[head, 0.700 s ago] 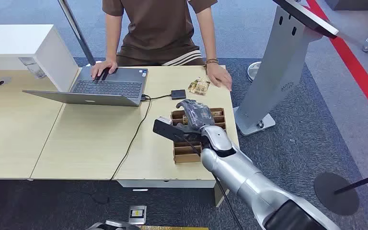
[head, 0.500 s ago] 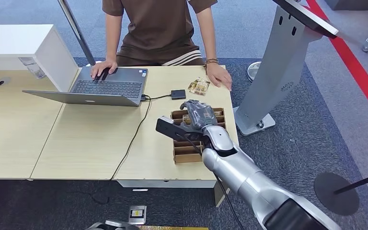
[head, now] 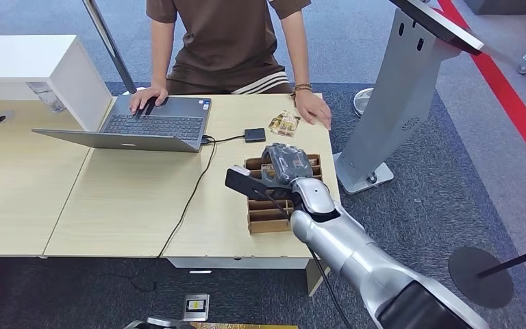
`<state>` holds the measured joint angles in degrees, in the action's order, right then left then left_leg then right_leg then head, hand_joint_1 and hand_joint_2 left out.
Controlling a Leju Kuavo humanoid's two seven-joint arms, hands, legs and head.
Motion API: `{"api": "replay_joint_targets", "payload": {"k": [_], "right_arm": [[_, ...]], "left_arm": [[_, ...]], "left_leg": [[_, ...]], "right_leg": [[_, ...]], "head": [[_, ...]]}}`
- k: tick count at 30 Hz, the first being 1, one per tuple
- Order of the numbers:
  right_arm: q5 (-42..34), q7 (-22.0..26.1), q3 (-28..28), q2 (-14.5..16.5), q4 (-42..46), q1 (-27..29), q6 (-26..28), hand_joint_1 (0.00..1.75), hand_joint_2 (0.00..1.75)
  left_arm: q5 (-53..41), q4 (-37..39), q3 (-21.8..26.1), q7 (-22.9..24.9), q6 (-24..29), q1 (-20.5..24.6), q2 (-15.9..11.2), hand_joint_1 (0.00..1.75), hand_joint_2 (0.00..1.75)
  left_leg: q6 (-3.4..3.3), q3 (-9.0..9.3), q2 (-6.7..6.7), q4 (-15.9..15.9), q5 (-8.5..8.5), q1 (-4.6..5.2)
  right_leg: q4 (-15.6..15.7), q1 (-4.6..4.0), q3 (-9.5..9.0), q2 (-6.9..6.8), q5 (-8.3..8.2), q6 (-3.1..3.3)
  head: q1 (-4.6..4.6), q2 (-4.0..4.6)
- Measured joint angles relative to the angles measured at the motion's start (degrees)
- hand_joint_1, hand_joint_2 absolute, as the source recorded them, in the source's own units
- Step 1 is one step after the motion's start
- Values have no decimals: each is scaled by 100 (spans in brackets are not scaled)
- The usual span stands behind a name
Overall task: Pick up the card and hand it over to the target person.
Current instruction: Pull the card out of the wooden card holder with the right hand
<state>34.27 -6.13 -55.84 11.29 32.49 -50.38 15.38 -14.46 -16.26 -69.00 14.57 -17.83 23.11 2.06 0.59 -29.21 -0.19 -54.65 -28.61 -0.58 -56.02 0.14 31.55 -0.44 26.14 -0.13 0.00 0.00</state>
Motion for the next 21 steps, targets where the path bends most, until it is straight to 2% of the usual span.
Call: {"api": "replay_joint_targets", "payload": {"k": [21], "right_arm": [[120,-234,47,-7,-231,-113,13,82,175]], "left_arm": [[-20,70,46,48,-68,48,81,0,0]], "left_leg": [[-1,-7,-9,-5,1,0]], "right_leg": [[-3,0,4,-9,0,-1]], "head": [[0,0]]}}
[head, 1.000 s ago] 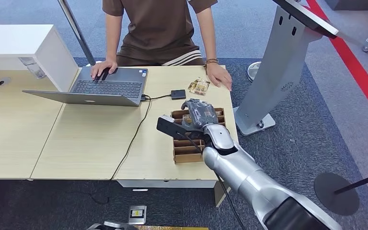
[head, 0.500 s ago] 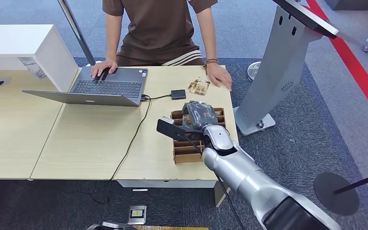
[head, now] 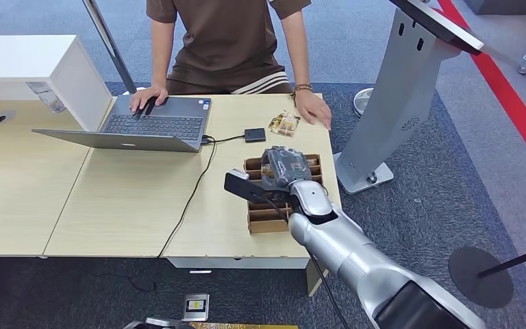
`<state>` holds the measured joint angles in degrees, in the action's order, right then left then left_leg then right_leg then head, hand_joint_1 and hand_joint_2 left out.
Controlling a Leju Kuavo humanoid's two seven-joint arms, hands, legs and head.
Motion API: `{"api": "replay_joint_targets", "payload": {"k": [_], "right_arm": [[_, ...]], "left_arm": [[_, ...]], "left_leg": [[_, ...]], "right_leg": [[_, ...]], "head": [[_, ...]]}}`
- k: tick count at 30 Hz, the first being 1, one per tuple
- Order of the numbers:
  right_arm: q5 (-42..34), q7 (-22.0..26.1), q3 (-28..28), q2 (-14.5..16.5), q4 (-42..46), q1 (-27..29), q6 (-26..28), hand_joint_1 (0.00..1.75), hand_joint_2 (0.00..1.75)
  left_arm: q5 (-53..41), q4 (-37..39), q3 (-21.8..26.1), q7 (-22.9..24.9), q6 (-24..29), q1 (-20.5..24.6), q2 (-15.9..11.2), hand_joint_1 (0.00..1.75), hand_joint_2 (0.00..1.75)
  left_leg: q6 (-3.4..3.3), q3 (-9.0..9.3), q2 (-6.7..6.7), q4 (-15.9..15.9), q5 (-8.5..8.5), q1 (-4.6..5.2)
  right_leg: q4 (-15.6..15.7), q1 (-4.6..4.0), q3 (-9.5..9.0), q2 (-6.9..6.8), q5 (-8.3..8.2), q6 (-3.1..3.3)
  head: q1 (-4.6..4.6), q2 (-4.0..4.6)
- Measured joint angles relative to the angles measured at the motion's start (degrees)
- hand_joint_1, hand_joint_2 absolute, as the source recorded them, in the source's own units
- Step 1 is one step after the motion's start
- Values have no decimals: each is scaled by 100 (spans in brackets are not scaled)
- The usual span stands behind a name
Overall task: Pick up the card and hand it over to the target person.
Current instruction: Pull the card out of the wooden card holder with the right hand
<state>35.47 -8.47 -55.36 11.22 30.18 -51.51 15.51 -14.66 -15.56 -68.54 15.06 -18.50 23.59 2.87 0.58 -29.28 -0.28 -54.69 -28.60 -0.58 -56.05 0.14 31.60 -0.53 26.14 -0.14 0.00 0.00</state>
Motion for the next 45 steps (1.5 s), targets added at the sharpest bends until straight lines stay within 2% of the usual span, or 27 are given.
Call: {"api": "replay_joint_targets", "payload": {"k": [12,19,25,26,28,30,32,34,45], "right_arm": [[12,-52,18,-9,-105,-22,-17,85,175],[40,41,-75,194,-192,-35,-131,86,175],[57,71,-104,236,-233,-19,-113,94,175],[57,83,-106,238,-235,-19,-113,97,175],[53,119,-107,250,-247,-21,-106,115,175],[51,146,-106,264,-252,-25,-86,147,175],[56,163,-101,258,-236,-27,-34,169,175],[85,213,-101,231,-193,-24,88,175,175],[447,418,-113,-63,270,-95,666,175,175]], "left_arm": [[-12,56,37,-26,-50,29,5,0,0],[65,73,155,-41,-13,-40,-69,0,0],[70,83,168,-40,-39,-34,-73,0,0],[73,84,172,-41,-48,-32,-74,0,0],[81,84,185,-51,-64,-29,-80,0,0],[84,80,195,-66,-66,-34,-85,0,0],[82,75,198,-73,-56,-43,-84,0,0],[74,72,198,-75,-61,-45,-80,0,0],[-16,43,157,-130,-25,-45,-56,0,0]], "left_leg": [[-1,1,-1,0,1,0],[2,4,11,2,-2,0],[2,6,7,4,-2,-2],[1,5,8,3,-1,-2],[-1,6,10,4,0,-2],[0,5,9,3,-1,-2],[1,4,8,2,-2,-2],[1,4,7,2,-2,-2],[0,1,0,1,0,-2]], "right_leg": [[1,0,-1,-1,0,-1],[-1,0,1,10,0,2],[1,-2,-2,6,1,2],[1,-2,-2,8,0,2],[3,-2,-2,10,-2,0],[2,-2,-2,9,-2,0],[0,-2,-1,8,1,1],[0,-2,-1,7,1,1],[1,-2,-1,0,-1,-1]], "head": [[0,0],[0,0],[0,0],[0,0],[0,0],[0,0],[0,0],[0,0],[0,0]]}}
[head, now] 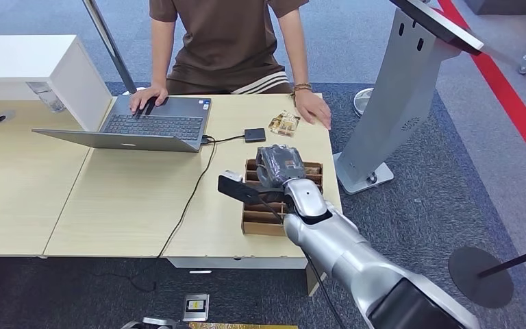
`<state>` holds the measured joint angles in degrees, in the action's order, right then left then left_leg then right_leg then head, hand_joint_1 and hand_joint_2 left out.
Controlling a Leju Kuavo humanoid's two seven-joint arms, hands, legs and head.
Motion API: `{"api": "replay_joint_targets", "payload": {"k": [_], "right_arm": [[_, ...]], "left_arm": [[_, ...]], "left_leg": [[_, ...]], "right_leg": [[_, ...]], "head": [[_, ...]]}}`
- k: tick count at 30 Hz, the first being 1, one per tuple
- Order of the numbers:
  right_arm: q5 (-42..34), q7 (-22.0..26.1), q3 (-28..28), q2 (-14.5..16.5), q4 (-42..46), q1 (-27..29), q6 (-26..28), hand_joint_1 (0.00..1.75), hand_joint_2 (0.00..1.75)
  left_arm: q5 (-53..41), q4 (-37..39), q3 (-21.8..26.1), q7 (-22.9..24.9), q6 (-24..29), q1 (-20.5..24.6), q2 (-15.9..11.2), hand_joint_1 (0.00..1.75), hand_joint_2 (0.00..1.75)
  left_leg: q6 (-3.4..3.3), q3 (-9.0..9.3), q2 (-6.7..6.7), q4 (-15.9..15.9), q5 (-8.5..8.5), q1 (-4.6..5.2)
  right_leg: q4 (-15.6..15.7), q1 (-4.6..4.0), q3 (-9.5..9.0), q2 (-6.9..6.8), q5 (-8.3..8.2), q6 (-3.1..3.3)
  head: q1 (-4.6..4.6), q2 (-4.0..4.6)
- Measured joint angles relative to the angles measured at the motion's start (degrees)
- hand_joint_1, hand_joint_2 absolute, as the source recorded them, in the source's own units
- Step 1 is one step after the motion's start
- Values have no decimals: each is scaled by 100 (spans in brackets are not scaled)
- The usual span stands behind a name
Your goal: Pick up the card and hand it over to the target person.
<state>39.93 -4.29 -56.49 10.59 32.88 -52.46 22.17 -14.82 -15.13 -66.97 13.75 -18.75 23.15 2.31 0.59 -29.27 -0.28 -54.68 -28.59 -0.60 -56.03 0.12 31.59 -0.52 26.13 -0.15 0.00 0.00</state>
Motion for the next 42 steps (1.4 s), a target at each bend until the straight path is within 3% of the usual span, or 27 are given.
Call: {"api": "replay_joint_targets", "payload": {"k": [6,13,21,28,40,41,42], "right_arm": [[238,162,67,-262,666,1,149,175,175],[735,400,270,-761,2423,195,162,175,175],[1850,495,501,-1072,3595,540,864,175,175],[2715,338,555,-1078,3411,684,1491,175,175],[2885,369,475,-1038,3017,662,1232,174,175],[2849,370,485,-1022,2978,666,1203,143,175],[2750,390,511,-997,2933,677,1180,99,175]], "left_arm": [[-9,39,31,-10,-47,44,13,0,0],[-72,19,31,-87,-6,25,-26,0,0],[-215,13,-25,-112,-36,85,37,0,0],[-302,3,-67,-109,-70,132,90,0,0],[-346,14,-63,-94,-89,138,132,0,0],[-345,15,-57,-94,-86,136,132,0,0],[-342,19,-43,-91,-81,133,131,0,0]], "left_leg": [[-2,-6,-7,-6,-1,0],[-1,-8,-5,-9,-4,-1],[-1,-4,-15,-5,-3,-2],[-2,1,-15,1,1,0],[-2,5,-6,4,2,1],[-2,5,-5,5,2,1],[-2,6,-4,4,0,1]], "right_leg": [[-3,0,3,-8,2,-1],[-6,-1,6,-6,5,0],[0,-3,0,-17,7,1],[5,-1,-5,-16,3,0],[6,0,-5,-8,0,0],[7,0,-6,-6,-1,0],[7,0,-6,-5,0,0]], "head": [[0,0],[0,0],[0,0],[0,0],[0,0],[0,0],[0,0]]}}
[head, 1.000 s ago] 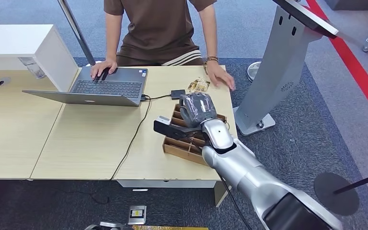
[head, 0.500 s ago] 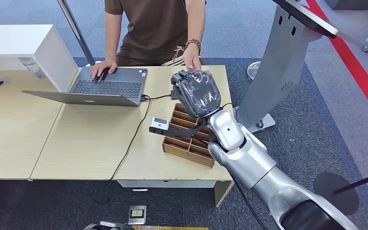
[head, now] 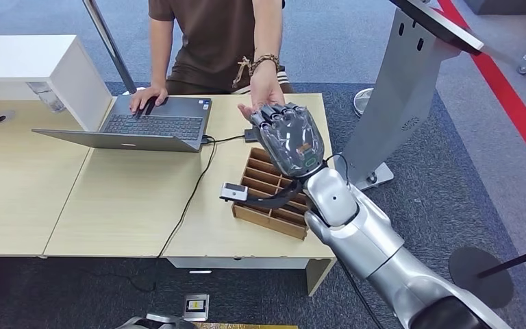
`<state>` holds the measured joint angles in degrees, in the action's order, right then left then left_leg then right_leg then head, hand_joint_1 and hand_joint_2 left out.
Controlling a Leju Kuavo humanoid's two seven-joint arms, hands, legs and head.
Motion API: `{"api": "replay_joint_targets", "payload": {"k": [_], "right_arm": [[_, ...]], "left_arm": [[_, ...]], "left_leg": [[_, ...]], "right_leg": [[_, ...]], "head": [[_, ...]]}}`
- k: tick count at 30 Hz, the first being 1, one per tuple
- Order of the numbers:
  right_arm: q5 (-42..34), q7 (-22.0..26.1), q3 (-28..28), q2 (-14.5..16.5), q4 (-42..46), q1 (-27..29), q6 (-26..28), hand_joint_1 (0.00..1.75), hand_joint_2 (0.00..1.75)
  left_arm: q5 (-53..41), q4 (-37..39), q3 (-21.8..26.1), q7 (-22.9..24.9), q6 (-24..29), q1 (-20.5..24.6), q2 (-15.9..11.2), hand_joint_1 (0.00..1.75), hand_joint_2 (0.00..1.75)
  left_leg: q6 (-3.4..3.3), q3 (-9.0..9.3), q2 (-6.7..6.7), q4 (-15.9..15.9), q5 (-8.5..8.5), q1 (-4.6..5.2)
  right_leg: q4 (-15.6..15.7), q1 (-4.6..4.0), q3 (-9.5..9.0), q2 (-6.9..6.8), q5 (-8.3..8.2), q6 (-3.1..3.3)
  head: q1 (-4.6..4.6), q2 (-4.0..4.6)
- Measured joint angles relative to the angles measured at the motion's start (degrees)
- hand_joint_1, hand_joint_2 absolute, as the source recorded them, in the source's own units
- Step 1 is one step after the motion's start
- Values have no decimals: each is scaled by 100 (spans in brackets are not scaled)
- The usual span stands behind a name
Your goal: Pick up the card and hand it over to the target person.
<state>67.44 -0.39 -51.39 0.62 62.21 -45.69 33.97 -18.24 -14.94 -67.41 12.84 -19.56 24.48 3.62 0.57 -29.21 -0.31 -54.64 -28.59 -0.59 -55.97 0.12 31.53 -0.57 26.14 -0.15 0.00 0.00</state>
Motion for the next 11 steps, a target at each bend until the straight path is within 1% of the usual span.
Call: {"api": "replay_joint_targets", "payload": {"k": [2,3,7,9,11], "right_arm": [[-397,123,78,68,-108,31,-50,13,175],[-717,217,134,114,-165,52,-134,0,175],[-1992,448,332,244,-204,110,-754,0,175],[-2441,482,406,241,-105,150,-950,0,175],[-2649,475,448,192,26,192,-995,0,175]], "left_arm": [[8,2,39,8,16,-12,-8,0,0],[17,1,65,17,28,-22,-15,0,0],[52,-11,137,48,79,-66,-51,0,0],[55,-15,154,50,103,-81,-60,0,0],[48,-15,158,51,119,-85,-59,0,0]], "left_leg": [[2,2,4,0,-3,0],[2,2,4,0,-4,-1],[3,4,7,2,-2,-1],[2,4,13,4,1,0],[2,3,15,3,1,0]], "right_leg": [[-2,0,0,4,2,1],[-2,-1,0,4,3,2],[-2,0,0,7,1,3],[1,0,2,13,-4,2],[-1,0,4,15,-4,2]], "head": [[0,0],[0,0],[0,0],[0,0],[0,0]]}}
